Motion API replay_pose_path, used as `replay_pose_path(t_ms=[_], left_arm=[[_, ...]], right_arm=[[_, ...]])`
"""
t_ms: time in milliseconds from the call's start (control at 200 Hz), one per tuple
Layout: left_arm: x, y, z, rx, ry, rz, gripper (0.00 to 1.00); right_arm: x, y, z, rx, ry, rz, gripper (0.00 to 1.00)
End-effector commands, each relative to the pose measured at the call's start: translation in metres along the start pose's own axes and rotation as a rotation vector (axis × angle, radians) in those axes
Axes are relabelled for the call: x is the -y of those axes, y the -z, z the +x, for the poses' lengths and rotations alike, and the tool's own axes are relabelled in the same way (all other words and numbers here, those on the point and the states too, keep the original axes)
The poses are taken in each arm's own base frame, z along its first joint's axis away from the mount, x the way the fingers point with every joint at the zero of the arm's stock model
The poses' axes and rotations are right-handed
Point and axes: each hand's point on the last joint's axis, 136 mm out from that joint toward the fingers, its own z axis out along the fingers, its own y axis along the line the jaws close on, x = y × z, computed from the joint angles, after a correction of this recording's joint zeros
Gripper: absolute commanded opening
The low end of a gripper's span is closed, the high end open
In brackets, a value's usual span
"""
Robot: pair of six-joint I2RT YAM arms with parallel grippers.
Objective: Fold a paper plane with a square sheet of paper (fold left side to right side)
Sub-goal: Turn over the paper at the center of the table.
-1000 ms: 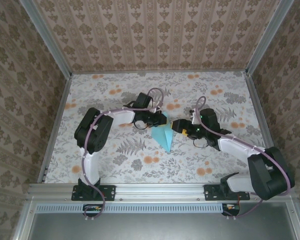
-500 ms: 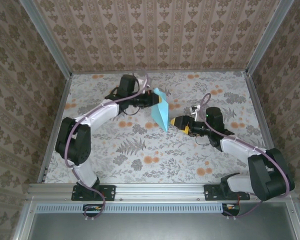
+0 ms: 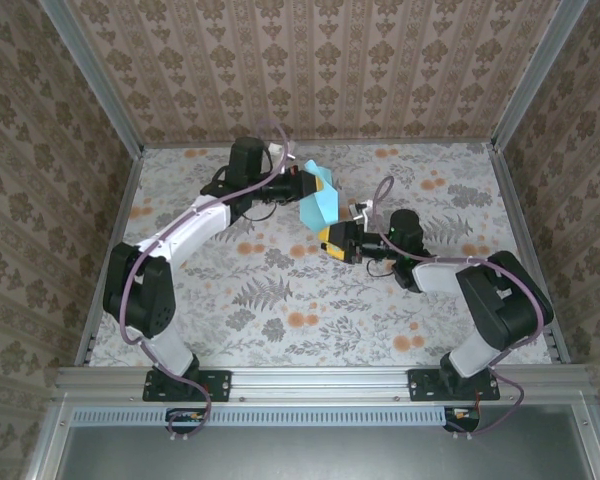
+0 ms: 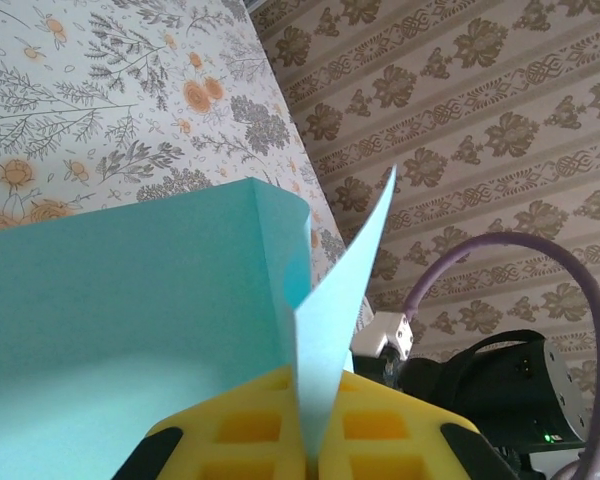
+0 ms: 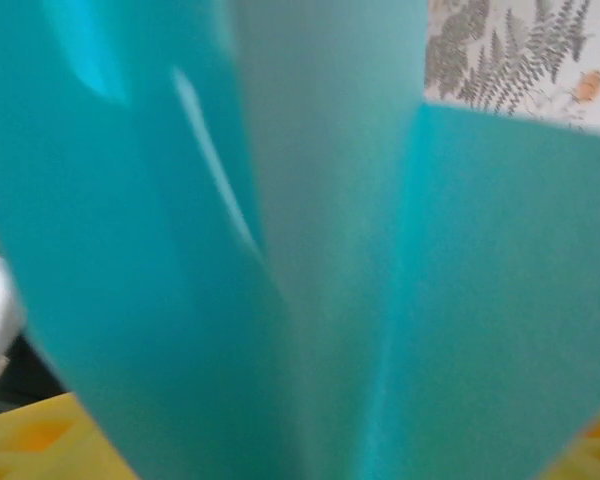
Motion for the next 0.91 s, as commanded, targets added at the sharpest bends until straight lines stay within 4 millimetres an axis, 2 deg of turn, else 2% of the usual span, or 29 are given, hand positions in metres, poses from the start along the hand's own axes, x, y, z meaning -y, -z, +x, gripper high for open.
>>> replay_pose_path(t_ms=[0,375,580,810,900], left_arm=[[0.012,0.005,0.003,0.002,0.000,0.033,0.08],[0.008,0.004,0.008,-0.001,0.018,0.038,0.09],[0.006,0.002,0.011,-0.007,0.024,0.040,0.09],[0.002,0.005,0.007,0.007,0.015,0.035,0.23],[0.000,0.010,0.000,0.023,0.007,0.035,0.24]], right_arm=[[-0.030,-0.001,-0.016,0.021,0.069,-0.085,0.70],[-0.031,0.013,-0.033,0.070,0.094,-0.046,0.51],[-0.028,0.014,-0.032,0.065,0.105,-0.019,0.32],[-0.021,0.018,-0.024,0.051,0.106,0.032,0.11],[-0.018,0.021,-0.019,0.041,0.107,0.055,0.07]])
